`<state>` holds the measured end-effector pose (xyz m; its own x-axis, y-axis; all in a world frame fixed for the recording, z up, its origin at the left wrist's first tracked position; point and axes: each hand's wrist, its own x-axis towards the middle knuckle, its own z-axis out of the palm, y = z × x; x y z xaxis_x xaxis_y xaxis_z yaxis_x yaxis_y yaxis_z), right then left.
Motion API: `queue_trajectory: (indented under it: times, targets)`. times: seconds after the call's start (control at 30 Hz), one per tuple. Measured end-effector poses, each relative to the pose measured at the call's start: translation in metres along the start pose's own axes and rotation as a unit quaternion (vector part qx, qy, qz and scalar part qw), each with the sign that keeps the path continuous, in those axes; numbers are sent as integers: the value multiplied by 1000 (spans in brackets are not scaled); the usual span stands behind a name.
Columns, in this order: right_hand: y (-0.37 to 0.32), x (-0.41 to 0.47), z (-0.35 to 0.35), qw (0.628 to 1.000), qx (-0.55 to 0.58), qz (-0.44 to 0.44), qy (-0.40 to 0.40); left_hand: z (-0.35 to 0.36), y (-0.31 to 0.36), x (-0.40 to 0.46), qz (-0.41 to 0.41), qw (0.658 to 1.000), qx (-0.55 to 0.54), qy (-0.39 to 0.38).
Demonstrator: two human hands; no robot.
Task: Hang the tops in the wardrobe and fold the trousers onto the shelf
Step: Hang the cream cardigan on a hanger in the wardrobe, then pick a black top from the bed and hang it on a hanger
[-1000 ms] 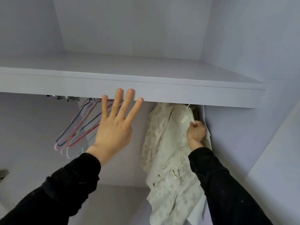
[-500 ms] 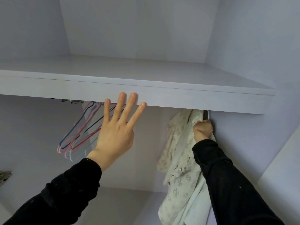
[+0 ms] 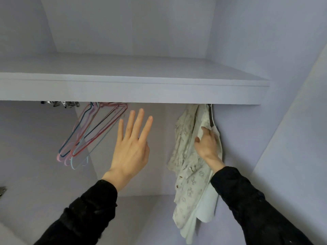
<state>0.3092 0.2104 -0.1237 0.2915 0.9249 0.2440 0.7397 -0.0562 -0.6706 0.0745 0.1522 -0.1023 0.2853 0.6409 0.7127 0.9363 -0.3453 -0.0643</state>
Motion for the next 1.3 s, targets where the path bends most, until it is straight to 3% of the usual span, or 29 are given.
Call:
queue_trajectory:
  times: [0.2,0.37,0.63,0.83,1.03,1.3]
  targets:
    - [12,-98,-17,999,35,-4,-30,21,30,-62,-23,972,-172,-158]
    - [35,-201,-34,997,39,65,-24,10,70,-111,-8,890,-366,-272]
    - [71,-397,-48,967,36,253,-20,-31,153,-209,145,773,-487,-381]
    - [98,-549,-92,906,49,410,98,-90,236,-292,297,679,-506,-442]
    - [113,-699,-155,815,51,515,261,-159,355,-358,480,563,-498,-452]
    - [153,-893,-239,688,53,609,391,-267,516,-463,604,473,-487,-417]
